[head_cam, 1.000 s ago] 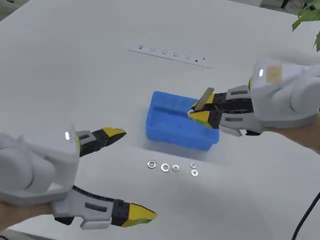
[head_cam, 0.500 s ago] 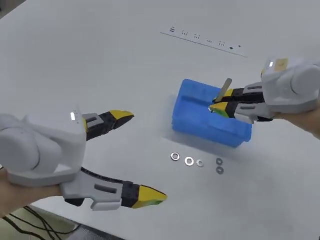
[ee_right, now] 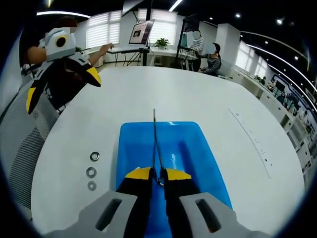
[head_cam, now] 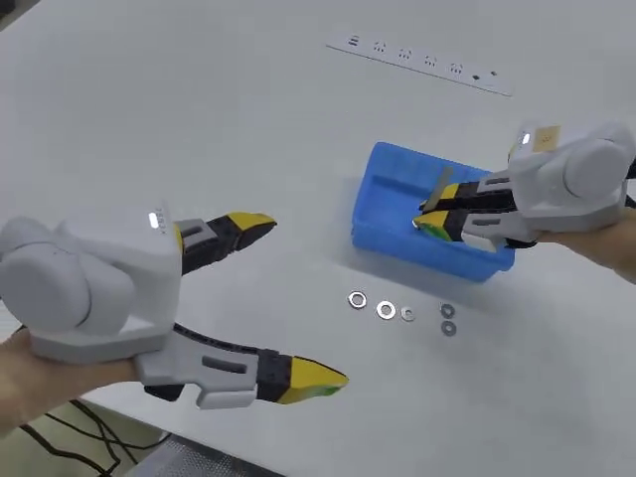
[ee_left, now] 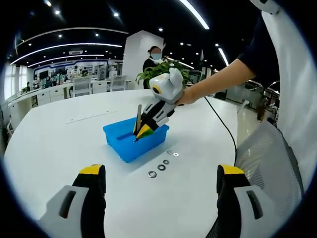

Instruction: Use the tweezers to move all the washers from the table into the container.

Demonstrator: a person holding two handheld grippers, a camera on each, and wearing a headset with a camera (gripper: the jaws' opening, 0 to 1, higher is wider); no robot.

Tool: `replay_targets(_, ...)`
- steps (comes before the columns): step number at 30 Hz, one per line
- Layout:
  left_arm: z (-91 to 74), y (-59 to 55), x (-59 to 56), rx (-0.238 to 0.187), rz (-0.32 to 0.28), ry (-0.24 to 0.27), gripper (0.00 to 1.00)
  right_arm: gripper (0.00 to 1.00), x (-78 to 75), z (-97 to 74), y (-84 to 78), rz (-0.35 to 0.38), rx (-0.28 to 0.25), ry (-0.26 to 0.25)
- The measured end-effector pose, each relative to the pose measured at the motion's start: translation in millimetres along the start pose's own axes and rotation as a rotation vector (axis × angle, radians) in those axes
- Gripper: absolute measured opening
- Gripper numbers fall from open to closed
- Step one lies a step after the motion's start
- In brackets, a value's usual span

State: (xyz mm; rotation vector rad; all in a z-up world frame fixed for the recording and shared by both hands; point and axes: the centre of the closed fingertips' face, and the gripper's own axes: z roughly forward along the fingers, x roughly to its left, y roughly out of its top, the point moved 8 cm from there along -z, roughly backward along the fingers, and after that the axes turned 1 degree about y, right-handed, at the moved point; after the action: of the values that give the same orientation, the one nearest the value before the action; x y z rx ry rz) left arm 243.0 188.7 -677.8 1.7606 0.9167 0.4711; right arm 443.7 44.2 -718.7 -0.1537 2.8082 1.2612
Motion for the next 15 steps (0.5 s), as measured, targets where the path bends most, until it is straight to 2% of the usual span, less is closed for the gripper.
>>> replay_targets(3,-0.2,-0.1,-1.8,0.009,0.003,0.002,0.98,0.10,0.0,-1.2,-1.4,-0.012,0.010,-0.002)
replay_targets(10,-1.0,1.2,-3.4,0.003,-0.011,0.007,0.98,0.10,-0.5,-8.5,1.9,-0.007,-0.007,-0.018)
replay_targets(11,-0.4,2.1,-2.2,-0.003,-0.015,0.008,0.97,0.10,-0.7,-9.8,3.2,-0.007,-0.008,-0.019)
replay_targets(13,2.3,6.1,3.4,-0.042,-0.059,0.015,0.96,0.09,-1.2,-13.8,7.0,-0.007,-0.014,-0.027)
replay_targets(15,6.2,10.4,10.0,-0.069,-0.075,0.020,0.95,0.09,-1.8,-16.7,10.9,-0.015,-0.022,-0.031)
